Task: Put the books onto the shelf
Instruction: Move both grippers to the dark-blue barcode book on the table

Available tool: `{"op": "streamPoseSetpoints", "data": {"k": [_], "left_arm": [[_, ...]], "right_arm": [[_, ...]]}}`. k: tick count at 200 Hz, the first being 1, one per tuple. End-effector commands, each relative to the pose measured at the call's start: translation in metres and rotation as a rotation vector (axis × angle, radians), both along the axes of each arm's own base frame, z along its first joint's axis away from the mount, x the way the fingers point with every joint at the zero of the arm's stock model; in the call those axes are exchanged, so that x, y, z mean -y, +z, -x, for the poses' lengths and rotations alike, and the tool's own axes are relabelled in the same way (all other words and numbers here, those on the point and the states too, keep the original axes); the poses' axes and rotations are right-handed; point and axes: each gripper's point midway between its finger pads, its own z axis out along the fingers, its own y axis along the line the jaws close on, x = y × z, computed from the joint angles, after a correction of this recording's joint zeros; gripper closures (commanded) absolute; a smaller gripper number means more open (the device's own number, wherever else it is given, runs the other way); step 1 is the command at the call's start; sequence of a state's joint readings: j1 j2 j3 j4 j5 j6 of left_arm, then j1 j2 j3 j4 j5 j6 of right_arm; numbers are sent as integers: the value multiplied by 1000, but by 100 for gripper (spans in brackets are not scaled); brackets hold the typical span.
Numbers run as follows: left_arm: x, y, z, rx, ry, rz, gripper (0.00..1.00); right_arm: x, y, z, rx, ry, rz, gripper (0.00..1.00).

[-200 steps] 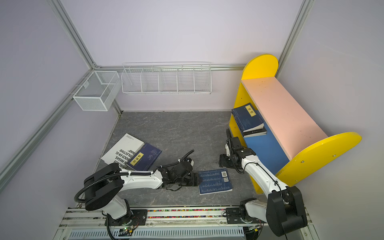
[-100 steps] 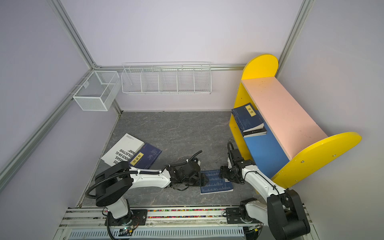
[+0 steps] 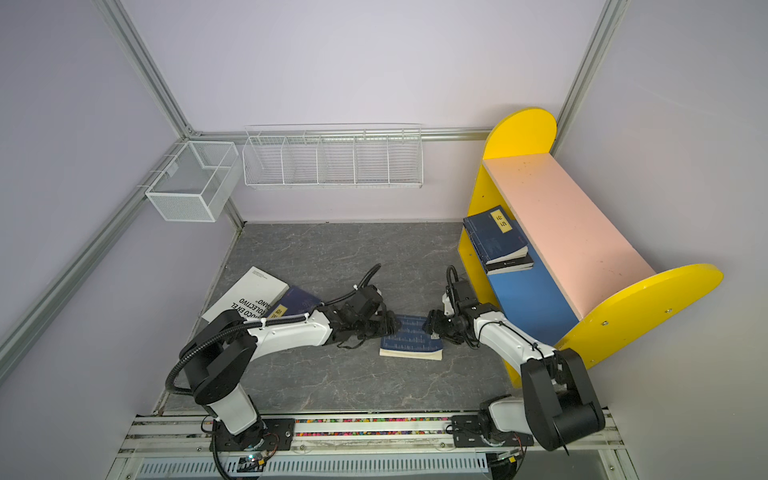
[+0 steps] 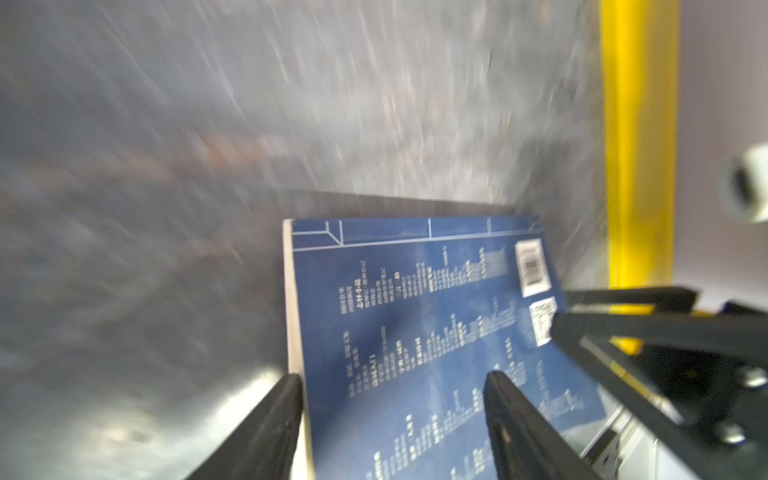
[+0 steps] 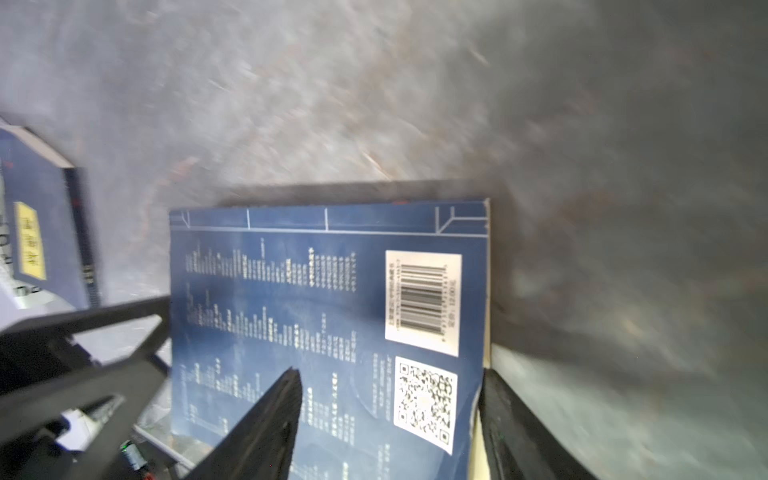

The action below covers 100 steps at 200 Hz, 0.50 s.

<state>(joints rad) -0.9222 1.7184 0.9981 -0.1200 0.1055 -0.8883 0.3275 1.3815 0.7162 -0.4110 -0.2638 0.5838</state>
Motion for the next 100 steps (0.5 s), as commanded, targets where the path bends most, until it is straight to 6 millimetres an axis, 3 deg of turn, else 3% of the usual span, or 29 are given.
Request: {"op": "streamPoseSetpoints", "data": {"k": [1, 24, 48, 100], "left_arm": [[3, 53, -22, 101, -21, 89, 30], [-26, 52, -38, 104, 59, 57, 30], [-46, 44, -40, 86, 98, 66, 29], [-64, 24, -35, 53, 122, 3, 29]], "right_arm": [[-31, 15, -22, 42, 48, -82, 32], [-26, 16, -36, 49, 46, -8, 32], [-27, 18, -48, 49, 62, 24, 32], [-24, -1, -48, -4, 45, 57, 34]]}}
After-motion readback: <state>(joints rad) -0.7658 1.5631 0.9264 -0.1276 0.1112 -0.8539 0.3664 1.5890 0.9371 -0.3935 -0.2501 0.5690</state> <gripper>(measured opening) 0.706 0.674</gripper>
